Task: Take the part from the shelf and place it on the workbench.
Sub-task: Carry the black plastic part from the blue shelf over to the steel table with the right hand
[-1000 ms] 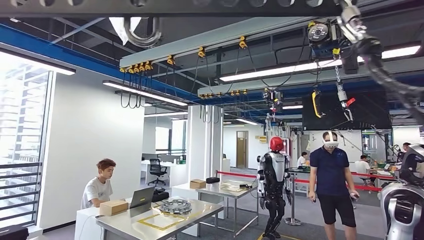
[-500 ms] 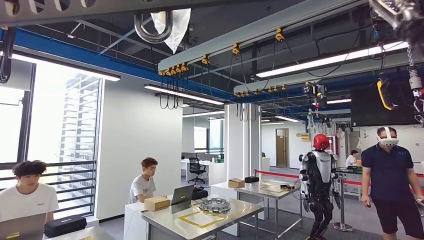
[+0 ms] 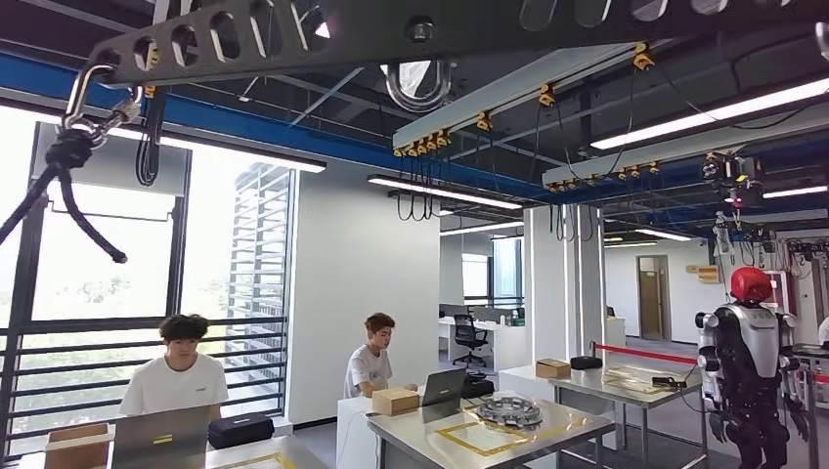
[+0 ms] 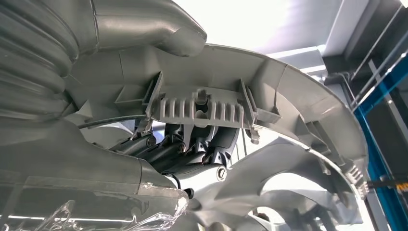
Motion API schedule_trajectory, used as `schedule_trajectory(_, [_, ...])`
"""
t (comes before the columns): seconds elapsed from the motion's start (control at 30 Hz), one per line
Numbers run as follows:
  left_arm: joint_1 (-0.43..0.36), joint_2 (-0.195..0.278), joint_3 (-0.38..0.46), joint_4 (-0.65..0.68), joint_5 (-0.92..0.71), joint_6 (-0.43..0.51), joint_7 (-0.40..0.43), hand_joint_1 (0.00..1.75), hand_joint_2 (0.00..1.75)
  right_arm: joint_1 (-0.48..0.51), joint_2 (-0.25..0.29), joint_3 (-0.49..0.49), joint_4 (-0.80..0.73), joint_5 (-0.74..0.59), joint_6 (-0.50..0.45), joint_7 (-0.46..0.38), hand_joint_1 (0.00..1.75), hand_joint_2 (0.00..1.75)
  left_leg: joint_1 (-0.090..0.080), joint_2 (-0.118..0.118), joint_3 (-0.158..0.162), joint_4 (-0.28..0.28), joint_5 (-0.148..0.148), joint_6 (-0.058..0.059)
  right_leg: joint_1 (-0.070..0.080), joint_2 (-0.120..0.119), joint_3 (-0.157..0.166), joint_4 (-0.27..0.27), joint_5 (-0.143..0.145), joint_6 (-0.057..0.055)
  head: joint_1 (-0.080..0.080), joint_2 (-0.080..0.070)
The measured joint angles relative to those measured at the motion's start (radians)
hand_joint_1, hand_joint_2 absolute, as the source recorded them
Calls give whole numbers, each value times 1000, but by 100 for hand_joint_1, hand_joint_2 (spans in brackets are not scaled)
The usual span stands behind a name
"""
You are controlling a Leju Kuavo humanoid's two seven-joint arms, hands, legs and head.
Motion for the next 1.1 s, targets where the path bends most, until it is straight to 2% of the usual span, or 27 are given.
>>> schedule_trajectory(0.03, [2,0,0,0,1,0,0,0,175,0,0,0,0,-1,2,0,175,175,3,-12,1,-5,3,5,-2,18,-2,9,-9,6,-1,0])
schedule_trajectory(0.07, [2,0,0,0,1,0,0,0,175,-1,0,0,0,-2,4,0,175,175,7,-23,2,-9,6,10,-4,47,-13,36,-28,11,-4,0])
schedule_trajectory(0.1, [2,-1,0,0,2,0,0,0,175,0,0,0,0,-2,5,0,175,175,11,-34,3,-12,9,14,-7,82,-36,83,-55,15,-6,0])
schedule_trajectory(0.13, [0,-2,0,0,2,0,1,0,175,1,0,0,0,-2,6,0,175,175,11,-45,2,-13,10,17,-9,107,-67,146,-85,18,-8,0])
schedule_trajectory(0.17, [-2,-2,0,0,3,0,1,0,175,1,0,0,1,-4,7,0,175,175,12,-56,2,-13,10,18,-10,117,-100,210,-109,20,-10,0])
schedule_trajectory(0.2, [-2,-3,0,0,3,-1,1,0,175,2,0,0,2,-7,8,1,175,175,12,-66,2,-12,10,19,-10,120,-126,254,-117,21,-10,0])
schedule_trajectory(0.23, [-1,-3,0,0,3,-1,2,0,175,2,0,0,3,-10,10,1,175,175,12,-74,3,-11,9,18,-10,121,-137,266,-106,22,-10,0])
schedule_trajectory(0.27, [0,-3,0,0,3,-1,2,0,175,3,0,0,5,-13,11,2,175,175,12,-82,4,-9,8,17,-11,121,-132,240,-76,22,-11,0])
schedule_trajectory(0.33, [0,-3,0,0,3,-2,3,0,175,2,0,0,6,-17,13,2,175,175,13,-94,5,-4,3,11,-14,127,-85,121,-3,21,-12,0])
schedule_trajectory(0.37, [0,-3,0,-1,3,-2,3,0,175,2,0,0,6,-18,13,2,175,175,11,-99,2,1,1,6,-14,132,-64,66,19,19,-12,0])
schedule_trajectory(0.4, [-1,-3,0,-1,4,-2,4,0,175,1,0,0,6,-18,14,2,175,175,10,-101,-1,4,0,1,-14,137,-52,31,28,15,-11,0])
schedule_trajectory(0.47, [0,-2,-1,-1,4,-2,4,0,175,2,1,0,7,-18,14,2,175,175,7,-103,-6,10,-2,2,-13,142,-49,12,27,9,-10,0])
schedule_trajectory(0.53, [0,-2,-1,-1,5,-2,5,0,175,2,2,0,7,-18,14,2,175,175,7,-103,-4,8,-3,9,-12,142,-49,12,28,4,-7,0])
schedule_trajectory(0.57, [0,-2,-1,-1,6,-2,6,0,175,2,2,0,8,-19,14,2,175,175,8,-103,-3,6,-2,10,-11,142,-49,12,27,2,-5,0])
schedule_trajectory(0.67, [0,-2,-1,-1,7,-2,6,0,175,2,3,0,8,-21,14,1,175,175,9,-103,1,0,0,5,-9,141,-47,12,26,-4,-3,0])
schedule_trajectory(0.8, [0,-2,-1,-1,8,-2,6,0,175,2,3,0,8,-23,14,1,175,175,12,-103,3,-5,1,-11,-7,141,-47,12,25,-8,-2,0])
schedule_trajectory(1.1, [0,-2,-1,-1,9,-2,6,0,175,2,4,0,8,-23,14,1,175,175,12,-103,4,-6,0,-16,-7,141,-44,11,24,-9,-3,0])
